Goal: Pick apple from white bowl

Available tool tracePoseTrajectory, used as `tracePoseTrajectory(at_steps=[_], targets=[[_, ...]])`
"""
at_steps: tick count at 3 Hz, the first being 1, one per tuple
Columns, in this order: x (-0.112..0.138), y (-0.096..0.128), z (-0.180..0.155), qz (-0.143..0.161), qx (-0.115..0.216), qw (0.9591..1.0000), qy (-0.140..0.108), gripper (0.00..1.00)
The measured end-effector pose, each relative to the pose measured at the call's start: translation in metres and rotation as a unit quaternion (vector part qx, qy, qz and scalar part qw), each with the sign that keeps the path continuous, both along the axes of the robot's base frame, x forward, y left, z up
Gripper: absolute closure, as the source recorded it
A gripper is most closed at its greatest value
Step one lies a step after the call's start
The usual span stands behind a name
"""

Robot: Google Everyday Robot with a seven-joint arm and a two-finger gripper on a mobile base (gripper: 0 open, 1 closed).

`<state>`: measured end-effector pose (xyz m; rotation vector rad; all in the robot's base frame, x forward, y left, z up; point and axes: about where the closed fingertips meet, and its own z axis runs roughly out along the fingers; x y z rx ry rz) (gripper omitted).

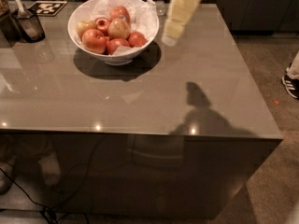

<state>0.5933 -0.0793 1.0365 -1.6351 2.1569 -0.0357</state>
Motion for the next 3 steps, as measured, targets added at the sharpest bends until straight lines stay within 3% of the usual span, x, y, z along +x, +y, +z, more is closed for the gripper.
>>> tracePoseTrajectory(at_steps=[1, 2, 3], targets=[[0.040, 0.036, 0.004, 0.005, -0.002, 1.0000, -0.004, 0.00], [0.050, 0.046, 0.015, 0.009, 0.012, 0.9995, -0.026, 0.00], [0.050, 0.046, 0.015, 0.009, 0.012, 0.9995, -0.026, 0.00]])
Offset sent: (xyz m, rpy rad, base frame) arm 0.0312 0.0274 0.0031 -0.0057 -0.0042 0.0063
